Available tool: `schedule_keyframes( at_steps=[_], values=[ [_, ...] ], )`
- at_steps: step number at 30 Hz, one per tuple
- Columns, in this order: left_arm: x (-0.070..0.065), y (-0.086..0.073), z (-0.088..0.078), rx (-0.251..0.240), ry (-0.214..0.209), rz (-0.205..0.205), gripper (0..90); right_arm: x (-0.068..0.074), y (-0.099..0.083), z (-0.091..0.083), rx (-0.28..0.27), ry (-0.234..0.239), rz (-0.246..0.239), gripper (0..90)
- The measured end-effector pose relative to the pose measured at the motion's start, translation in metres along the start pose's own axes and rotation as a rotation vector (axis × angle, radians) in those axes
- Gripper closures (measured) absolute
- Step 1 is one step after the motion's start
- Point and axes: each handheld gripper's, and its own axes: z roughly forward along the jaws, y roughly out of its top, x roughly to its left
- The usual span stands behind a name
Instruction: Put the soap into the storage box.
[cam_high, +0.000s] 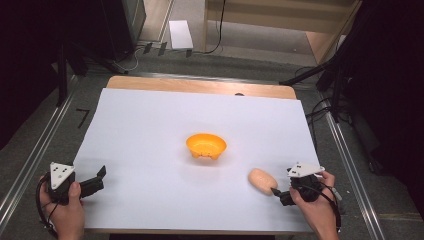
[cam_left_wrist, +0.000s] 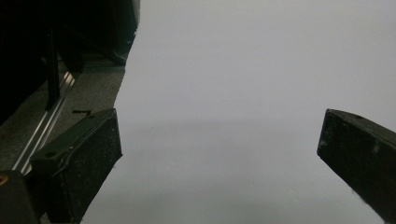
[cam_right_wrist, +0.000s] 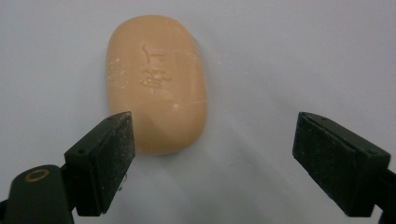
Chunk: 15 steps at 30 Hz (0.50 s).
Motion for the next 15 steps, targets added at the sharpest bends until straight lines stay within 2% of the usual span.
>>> schedule_keyframes(
  at_steps=[4, 5, 8, 11, 15],
  values=[
    [0.000, 0.000, 0.000, 0.000, -0.001, 0.001, 0.1, 0.003, 0.006, 0.004, 0.008, 0.030, -0.017, 14.2],
    [0.000, 0.000, 0.000, 0.000, -0.001, 0.001, 0.1, 0.004, 0.009, 0.006, 0.007, 0.058, -0.017, 14.2],
    [0.000, 0.000, 0.000, 0.000, -0.001, 0.001, 0.1, 0.007, 0.014, 0.011, 0.021, 0.065, -0.033, 16.0],
    [0.000, 0.000, 0.000, 0.000, -0.001, 0.001, 0.1, 0.010, 0.019, 0.017, 0.032, 0.078, -0.045, 21.4],
    [0.000, 0.000, 0.000, -0.001, -0.003, 0.000, 0.1, 0.013, 0.024, 0.024, 0.042, 0.097, -0.042, 24.6]
  ],
)
